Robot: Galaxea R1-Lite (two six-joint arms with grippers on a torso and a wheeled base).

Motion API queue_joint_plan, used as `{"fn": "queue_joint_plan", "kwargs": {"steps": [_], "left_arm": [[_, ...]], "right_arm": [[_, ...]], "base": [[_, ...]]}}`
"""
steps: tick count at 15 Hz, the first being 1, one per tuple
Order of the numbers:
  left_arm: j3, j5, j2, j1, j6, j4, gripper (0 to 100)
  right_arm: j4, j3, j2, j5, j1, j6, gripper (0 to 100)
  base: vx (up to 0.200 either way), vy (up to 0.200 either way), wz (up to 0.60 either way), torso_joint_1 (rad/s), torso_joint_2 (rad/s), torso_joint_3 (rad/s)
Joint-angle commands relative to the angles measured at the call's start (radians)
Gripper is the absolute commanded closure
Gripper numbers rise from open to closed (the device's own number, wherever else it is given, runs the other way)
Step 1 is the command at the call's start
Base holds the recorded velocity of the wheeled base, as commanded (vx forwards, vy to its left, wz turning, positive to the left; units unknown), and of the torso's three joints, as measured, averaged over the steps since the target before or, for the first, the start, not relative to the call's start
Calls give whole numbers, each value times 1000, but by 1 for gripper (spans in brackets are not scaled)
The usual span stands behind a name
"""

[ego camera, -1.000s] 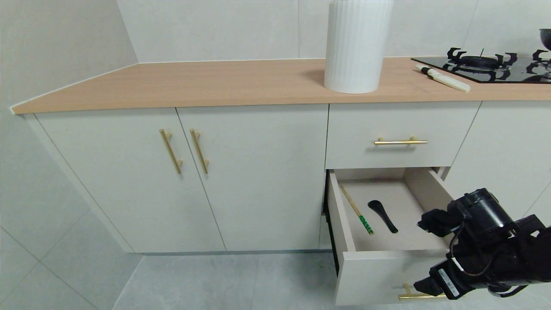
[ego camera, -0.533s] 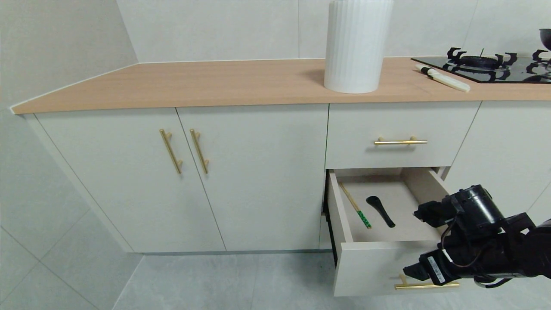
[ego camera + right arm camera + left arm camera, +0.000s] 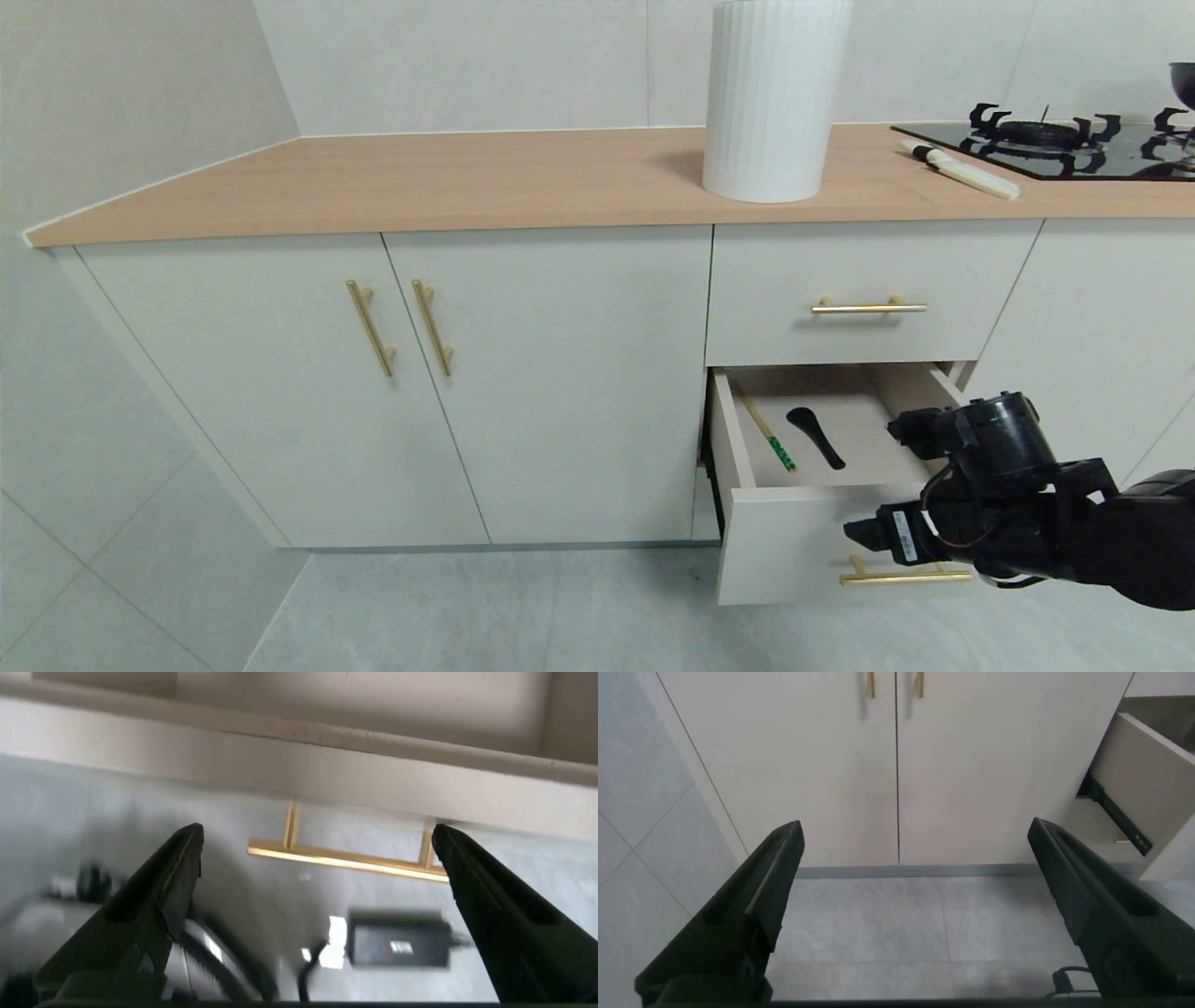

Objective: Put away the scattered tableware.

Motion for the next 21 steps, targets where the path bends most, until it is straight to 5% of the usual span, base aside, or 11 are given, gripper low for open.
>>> {"fn": "queue_joint_plan", "kwargs": {"steps": [1,14,21], "left_arm": [[0,0,2,0,-1,0,0],[0,0,2,0,-1,0,0],[0,0,2,0,-1,0,0]], "right_arm": [[-52,0,72,-18,-1,12,0],[-816,52,381,-100,-53,23,0],[-988,-40,509,-153,-70,23,0]], "base": [[0,0,0,0,0,0],[0,0,0,0,0,0],[0,0,0,0,0,0]]}}
